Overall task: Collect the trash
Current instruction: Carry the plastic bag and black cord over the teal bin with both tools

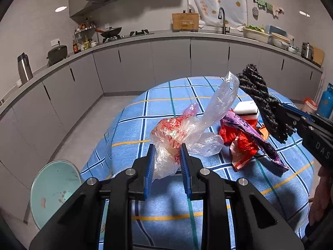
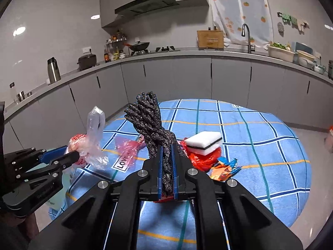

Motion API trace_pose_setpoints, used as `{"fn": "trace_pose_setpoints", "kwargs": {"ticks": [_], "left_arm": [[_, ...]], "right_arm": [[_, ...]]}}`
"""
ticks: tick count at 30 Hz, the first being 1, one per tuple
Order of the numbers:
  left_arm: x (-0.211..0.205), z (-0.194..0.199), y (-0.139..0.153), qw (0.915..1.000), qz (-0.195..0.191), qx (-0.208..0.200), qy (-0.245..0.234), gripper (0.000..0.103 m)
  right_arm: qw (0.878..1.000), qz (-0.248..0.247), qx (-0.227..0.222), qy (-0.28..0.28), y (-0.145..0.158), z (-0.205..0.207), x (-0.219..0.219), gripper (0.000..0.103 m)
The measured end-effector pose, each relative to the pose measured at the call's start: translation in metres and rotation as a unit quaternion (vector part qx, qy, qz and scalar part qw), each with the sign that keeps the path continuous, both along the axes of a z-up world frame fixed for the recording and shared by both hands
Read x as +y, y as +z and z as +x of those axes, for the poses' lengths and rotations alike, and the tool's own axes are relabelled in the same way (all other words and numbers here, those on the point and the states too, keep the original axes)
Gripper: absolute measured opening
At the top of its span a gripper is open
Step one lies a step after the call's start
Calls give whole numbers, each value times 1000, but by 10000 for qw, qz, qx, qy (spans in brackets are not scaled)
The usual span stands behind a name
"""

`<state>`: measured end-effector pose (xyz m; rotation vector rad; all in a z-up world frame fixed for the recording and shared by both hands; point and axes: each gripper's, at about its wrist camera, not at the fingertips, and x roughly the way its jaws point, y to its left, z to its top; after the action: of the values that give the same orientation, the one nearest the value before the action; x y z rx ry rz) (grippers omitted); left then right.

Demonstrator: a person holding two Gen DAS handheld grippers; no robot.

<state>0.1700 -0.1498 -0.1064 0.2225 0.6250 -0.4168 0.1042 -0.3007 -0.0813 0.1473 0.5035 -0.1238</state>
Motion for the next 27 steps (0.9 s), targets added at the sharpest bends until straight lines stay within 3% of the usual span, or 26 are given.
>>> {"fn": "trace_pose_setpoints", "kwargs": {"ticks": [27], "left_arm": [[45,-1,14,9986,-234,-89,468,24]], "right_arm": [[9988,-122,17,480,1,13,45,9]]}}
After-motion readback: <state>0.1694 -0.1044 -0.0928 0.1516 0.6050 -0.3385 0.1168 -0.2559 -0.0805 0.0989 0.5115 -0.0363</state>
